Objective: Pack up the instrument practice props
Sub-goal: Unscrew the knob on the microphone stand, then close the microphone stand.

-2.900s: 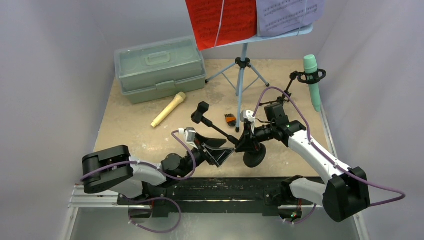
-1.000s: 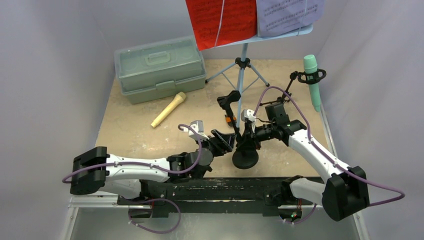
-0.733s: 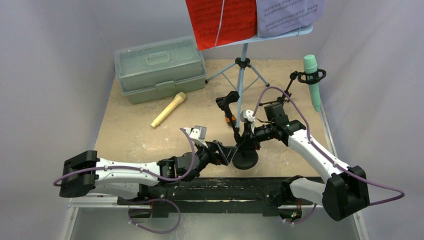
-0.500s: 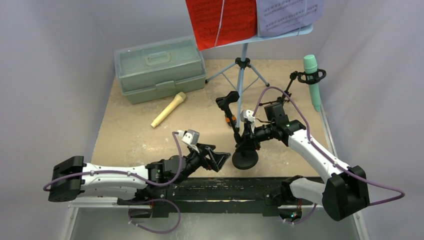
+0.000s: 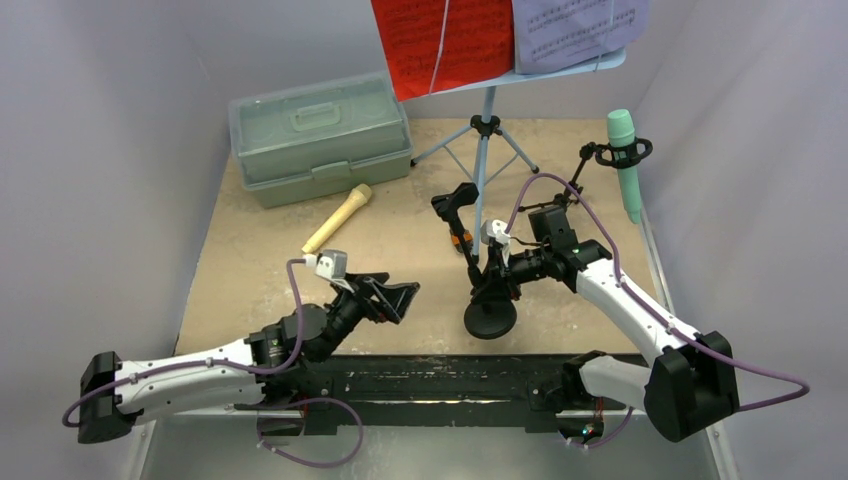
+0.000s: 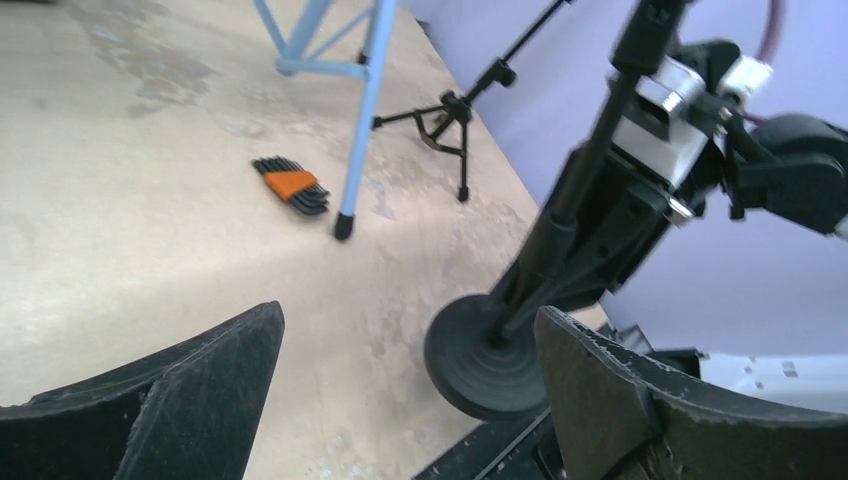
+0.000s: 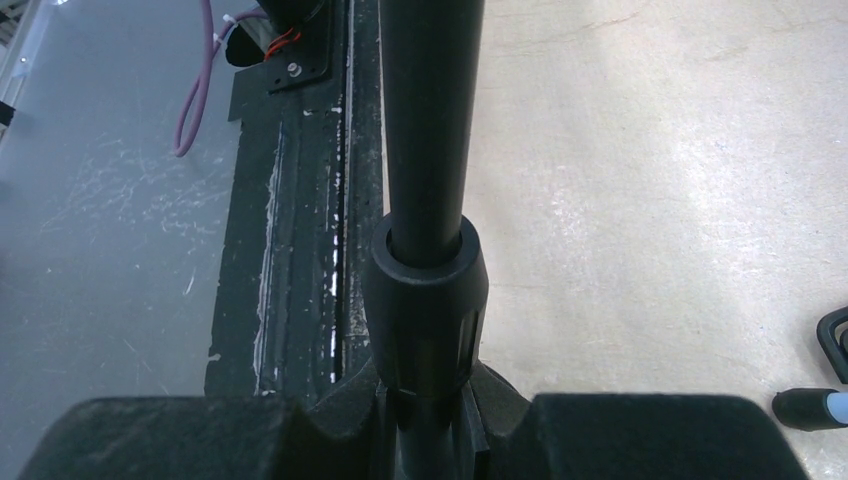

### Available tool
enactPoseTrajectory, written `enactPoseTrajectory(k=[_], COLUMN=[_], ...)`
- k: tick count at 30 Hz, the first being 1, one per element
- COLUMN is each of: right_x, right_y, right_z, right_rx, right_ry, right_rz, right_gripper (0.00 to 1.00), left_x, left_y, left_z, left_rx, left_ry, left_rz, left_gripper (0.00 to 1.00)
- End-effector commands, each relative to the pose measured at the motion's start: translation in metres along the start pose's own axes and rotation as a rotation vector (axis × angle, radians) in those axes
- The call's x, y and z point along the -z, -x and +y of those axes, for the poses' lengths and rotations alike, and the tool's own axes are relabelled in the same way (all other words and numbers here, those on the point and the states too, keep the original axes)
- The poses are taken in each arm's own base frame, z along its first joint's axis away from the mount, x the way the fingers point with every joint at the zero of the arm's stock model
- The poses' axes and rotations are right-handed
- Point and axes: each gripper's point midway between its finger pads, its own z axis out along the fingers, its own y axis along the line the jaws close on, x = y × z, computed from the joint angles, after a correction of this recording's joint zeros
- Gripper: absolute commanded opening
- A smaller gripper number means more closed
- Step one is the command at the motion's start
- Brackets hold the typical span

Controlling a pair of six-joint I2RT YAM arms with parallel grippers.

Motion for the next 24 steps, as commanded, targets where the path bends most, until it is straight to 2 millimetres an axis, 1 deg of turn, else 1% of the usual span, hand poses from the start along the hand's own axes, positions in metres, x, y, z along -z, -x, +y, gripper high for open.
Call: enactPoseTrajectory(k=[1,3,4,5,7,9,11,13,15,16,19,21,23,24], right_x=[0.003,0.003,0.003,0.003,0.003,0.004,0.004,0.004,0.004,0.004,0.005,0.004,0.004,0.004], right_y=[0.021,0.021,0.021,0.021,0.021,0.021,0.021,0.021,0.022,0.022,0.023,0.023,0.023,0.022], right_z=[0.002,0.002,0.002,0.003,0.003,0.003,0.003,0.003,0.004,0.004,0.004,0.005,0.004,0.004], right_rx=[0.074,0.073,0.073,0.075,0.077,0.080,0.080,0.083,0.084,0.084,0.087,0.085,0.083,0.082], right_ry=[0.023,0.025,0.024,0.025,0.024,0.023,0.022,0.022,0.022,0.023,0.024,0.029,0.030,0.029], right_rz=[-0.049,-0.047,-0.047,-0.048,-0.049,-0.051,-0.051,-0.052,-0.052,-0.052,-0.055,-0.055,-0.055,-0.055], right_gripper=[0.00,0.00,0.00,0.00,0.00,0.00,0.00,0.00,0.00,0.00,0.00,0.00,0.00,0.00], left_x=[-0.002,-0.007,-0.010,-0.014,-0.024,-0.036,-0.047,-0.052,-0.051,-0.049,-0.040,-0.037,-0.039,-0.046], left_y=[0.017,0.029,0.036,0.042,0.053,0.066,0.089,0.108,0.127,0.136,0.161,0.174,0.182,0.180], left_z=[0.031,0.034,0.037,0.038,0.039,0.035,0.017,-0.010,-0.038,-0.047,-0.066,-0.077,-0.087,-0.092], left_rx=[0.002,0.021,0.031,0.037,0.034,0.035,0.049,0.037,-0.004,-0.011,-0.025,-0.019,-0.018,-0.022], left_ry=[0.118,0.135,0.150,0.157,0.181,0.178,0.115,0.010,-0.106,-0.132,-0.187,-0.220,-0.245,-0.252], left_rz=[-0.041,-0.069,-0.088,-0.098,-0.109,-0.125,-0.161,-0.191,-0.225,-0.245,-0.299,-0.333,-0.340,-0.326], left_gripper=[0.97,0.97,0.96,0.94,0.86,0.81,0.78,0.78,0.80,0.80,0.80,0.77,0.70,0.66])
